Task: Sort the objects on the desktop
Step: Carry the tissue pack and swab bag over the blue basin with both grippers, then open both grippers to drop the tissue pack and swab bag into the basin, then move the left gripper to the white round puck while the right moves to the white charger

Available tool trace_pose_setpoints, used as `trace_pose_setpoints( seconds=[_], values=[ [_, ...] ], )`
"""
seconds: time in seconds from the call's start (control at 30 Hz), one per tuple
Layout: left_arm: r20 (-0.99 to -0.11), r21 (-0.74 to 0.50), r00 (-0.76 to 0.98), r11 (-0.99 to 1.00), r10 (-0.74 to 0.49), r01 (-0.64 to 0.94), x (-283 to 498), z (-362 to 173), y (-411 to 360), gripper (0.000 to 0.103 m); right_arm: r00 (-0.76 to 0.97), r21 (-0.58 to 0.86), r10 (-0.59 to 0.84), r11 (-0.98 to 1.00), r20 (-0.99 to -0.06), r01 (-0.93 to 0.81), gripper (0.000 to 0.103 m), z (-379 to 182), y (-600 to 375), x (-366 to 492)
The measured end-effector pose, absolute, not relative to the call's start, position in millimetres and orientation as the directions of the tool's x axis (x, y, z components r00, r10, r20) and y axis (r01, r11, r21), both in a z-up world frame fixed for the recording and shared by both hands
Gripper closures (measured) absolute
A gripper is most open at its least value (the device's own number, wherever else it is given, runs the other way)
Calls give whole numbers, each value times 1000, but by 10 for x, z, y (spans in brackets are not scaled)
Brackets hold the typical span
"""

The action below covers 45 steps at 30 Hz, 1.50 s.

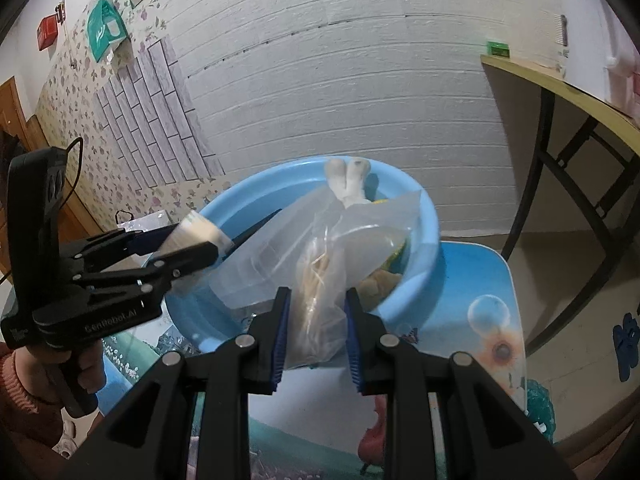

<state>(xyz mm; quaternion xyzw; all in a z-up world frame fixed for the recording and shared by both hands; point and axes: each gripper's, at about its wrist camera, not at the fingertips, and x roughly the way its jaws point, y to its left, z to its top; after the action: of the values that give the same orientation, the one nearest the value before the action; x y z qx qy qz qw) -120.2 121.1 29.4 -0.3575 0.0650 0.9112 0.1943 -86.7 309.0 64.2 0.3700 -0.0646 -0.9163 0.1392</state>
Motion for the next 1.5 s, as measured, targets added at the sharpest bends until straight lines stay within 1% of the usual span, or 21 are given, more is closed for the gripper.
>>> trace_pose_setpoints(
  seconds=[0.03, 0.2, 0.43, 0.57, 0.7, 0.73, 0.97, 1.13, 1.17, 1.23, 1.37, 1.43, 1.5],
  values=[
    [-673, -21, -673, -917, 308, -399, -1206, 298, 1207, 44, -687, 217, -301, -954, -661, 209, 78, 639, 3070, -886],
    [-658, -33, -686, -922, 310, -385, -1240, 334, 1115, 41, -681, 213, -302, -953, -668, 214, 78, 621, 2960, -1008],
    [-652, -38, -699, -934, 293, -356, -1244, 334, 958, 40, -680, 219, -317, -948, -661, 230, 78, 654, 2767, -1164],
    [-650, -50, -706, -943, 280, -329, -1235, 329, 800, 40, -690, 205, -317, -948, -650, 243, 76, 734, 2655, -1160],
    [-649, -62, -712, -951, 268, -302, -1220, 318, 658, 40, -700, 184, -285, -958, -655, 218, 63, 754, 2641, -1138],
    [-649, -64, -713, -953, 266, -297, -1214, 313, 629, 40, -702, 187, -281, -960, -654, 210, 62, 756, 2657, -1130],
    [-645, -71, -722, -961, 250, -269, -1111, 309, 448, 40, -707, 189, -257, -966, -659, 175, 62, 801, 2712, -1038],
    [-642, -78, -729, -965, 240, -249, -1010, 329, 322, 40, -704, 182, -276, -961, -654, 208, 62, 840, 2572, -949],
    [-640, -76, -731, -966, 237, -247, -983, 339, 300, 38, -703, 184, -281, -960, -653, 213, 62, 847, 2546, -941],
    [-638, -67, -736, -969, 226, -239, -932, 354, 264, 27, -698, 184, -293, -956, -653, 229, 62, 849, 2462, -903],
    [-642, -59, -740, -974, 204, -217, -860, 361, 162, 21, -683, 180, -314, -948, -660, 262, 62, 848, 2300, -842],
    [-650, -52, -737, -978, 186, -201, -840, 343, 102, 16, -679, 178, -321, -945, -660, 274, 62, 855, 2243, -813],
    [-660, -49, -732, -982, 170, -183, -831, 315, 34, 14, -676, 175, -326, -943, -661, 283, 62, 855, 2188, -779]
  ],
)
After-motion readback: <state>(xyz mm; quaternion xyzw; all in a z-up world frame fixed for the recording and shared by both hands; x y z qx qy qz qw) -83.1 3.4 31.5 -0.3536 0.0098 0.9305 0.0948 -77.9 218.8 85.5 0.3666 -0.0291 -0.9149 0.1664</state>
